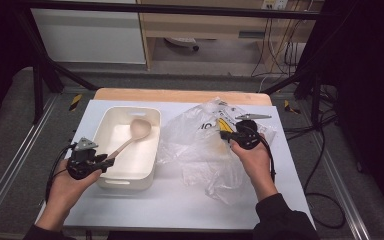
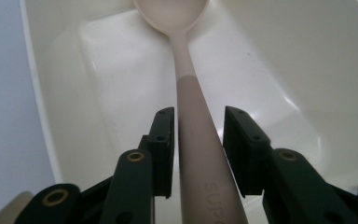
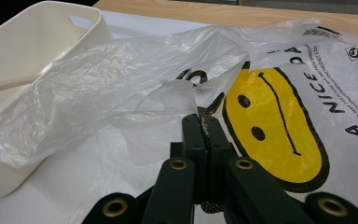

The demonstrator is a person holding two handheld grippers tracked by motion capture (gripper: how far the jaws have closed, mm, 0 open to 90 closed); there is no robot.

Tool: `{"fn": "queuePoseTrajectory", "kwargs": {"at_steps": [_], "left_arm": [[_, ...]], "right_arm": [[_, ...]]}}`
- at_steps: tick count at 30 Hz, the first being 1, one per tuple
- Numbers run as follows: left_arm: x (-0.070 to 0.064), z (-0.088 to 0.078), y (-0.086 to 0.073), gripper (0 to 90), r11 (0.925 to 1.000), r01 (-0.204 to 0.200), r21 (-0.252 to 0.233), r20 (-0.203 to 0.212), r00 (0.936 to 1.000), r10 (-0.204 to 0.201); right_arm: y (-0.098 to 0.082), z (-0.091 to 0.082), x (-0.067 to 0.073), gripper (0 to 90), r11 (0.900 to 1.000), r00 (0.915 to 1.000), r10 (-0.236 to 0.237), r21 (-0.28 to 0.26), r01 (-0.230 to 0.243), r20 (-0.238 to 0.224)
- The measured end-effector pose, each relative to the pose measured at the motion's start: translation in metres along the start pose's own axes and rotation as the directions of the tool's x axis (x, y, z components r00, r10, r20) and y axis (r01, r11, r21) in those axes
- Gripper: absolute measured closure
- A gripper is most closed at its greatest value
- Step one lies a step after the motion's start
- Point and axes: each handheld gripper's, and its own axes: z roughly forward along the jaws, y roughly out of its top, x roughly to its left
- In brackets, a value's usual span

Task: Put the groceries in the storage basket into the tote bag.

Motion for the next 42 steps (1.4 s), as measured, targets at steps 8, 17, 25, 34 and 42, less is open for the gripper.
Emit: {"fn": "queuePoseTrajectory", "kwargs": {"at_steps": [8,17,25,34,42], "left_arm": [[0.0008,0.0004,-0.0014,66.7,0.9997,0.022,0.011,-0.001,0.9998,-0.022],[-0.0016,0.0005,-0.0016,67.9,0.9994,0.033,0.015,-0.020,0.9993,-0.032],[-0.0041,-0.0003,-0.0021,68.4,0.9994,0.033,0.005,-0.039,0.9987,-0.033],[-0.0061,-0.0026,-0.0018,68.3,0.9992,0.038,0.014,-0.033,0.9988,-0.037],[-0.0050,-0.0002,-0.0001,61.5,0.9991,0.042,-0.011,-0.011,0.9991,-0.042]], "right_arm": [[-0.0002,0.0010,0.0008,90.0,1.000,1.0000,0.003,0.001,-0.003,-0.002],[0.0000,0.0013,0.0007,90.0,1.000,1.0000,0.004,0.002,-0.004,0.000],[0.0000,0.0000,-0.0006,90.0,1.000,1.0000,0.004,0.000,-0.004,0.002],[-0.0005,0.0007,-0.0013,90.0,1.000,1.0000,0.007,0.004,-0.007,0.003],[-0.0007,0.0009,-0.0012,90.0,1.000,1.0000,0.005,0.006,-0.005,0.002]]}}
